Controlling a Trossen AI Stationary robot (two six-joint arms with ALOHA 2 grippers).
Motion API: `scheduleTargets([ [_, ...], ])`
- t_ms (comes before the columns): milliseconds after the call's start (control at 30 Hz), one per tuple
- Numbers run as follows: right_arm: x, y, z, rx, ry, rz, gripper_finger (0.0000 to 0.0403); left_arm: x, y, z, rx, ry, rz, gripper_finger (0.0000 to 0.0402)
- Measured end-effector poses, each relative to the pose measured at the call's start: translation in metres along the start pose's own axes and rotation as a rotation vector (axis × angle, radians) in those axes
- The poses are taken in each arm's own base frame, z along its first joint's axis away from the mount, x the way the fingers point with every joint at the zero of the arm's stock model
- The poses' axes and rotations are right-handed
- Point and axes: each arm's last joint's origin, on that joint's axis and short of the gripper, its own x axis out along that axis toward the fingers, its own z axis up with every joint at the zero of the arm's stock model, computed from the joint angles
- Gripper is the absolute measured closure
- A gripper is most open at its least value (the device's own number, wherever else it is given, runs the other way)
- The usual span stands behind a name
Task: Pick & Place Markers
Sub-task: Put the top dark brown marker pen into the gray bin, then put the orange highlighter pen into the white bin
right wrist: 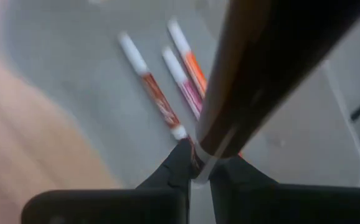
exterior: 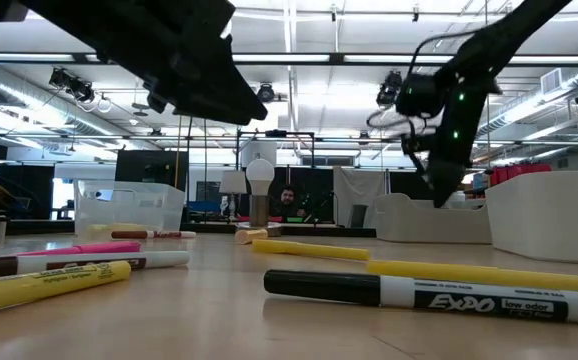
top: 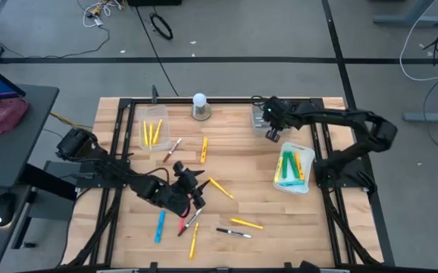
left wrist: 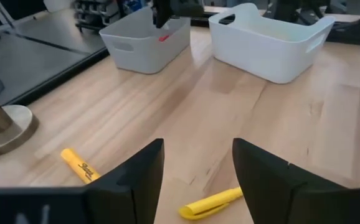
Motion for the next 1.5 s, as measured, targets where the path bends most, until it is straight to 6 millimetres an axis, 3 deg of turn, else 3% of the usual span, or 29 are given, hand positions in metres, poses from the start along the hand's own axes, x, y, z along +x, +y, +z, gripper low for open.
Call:
scheduleTargets([
  [167, 0.029, -0.006, -0.004, -0.046, 0.111, 0.008, 0.0373, 0.0, 0.0, 0.0, 0.0, 0.004, -0.005, 0.0207],
  [300, 0.04, -0.009, -0.007, -0.047, 0.16, 0.005, 0.036, 0.0, -0.001, 0.0, 0.001, 0.004, -0.009, 0.0207],
  [767, 0.03, -0.016, -0.006, -0.047, 0.14, -0.115, 0.0292, 0.0, -0.001, 0.0, 0.001, 0.004, -0.009, 0.0207],
  [1000, -0.019, -0.012, -0.001, 0.072, -0.056, -0.168, 0.0269, 0.0, 0.0, 0.0, 0.002, 0.005, -0.008, 0.0207],
  [1133, -0.063, 0.005, -0.001, 0.174, -0.264, -0.022, 0.0275, 0.0, 0.0, -0.001, 0.009, 0.009, -0.006, 0.0207],
  [1333, -0.125, 0.058, 0.001, 0.178, -0.618, 0.224, 0.0303, 0.0, 0.001, -0.003, 0.001, 0.025, 0.004, 0.0207],
  [1500, -0.147, 0.117, -0.004, 0.078, -0.896, 0.429, 0.0328, 0.0, 0.012, -0.014, -0.023, 0.079, 0.098, 0.0207],
])
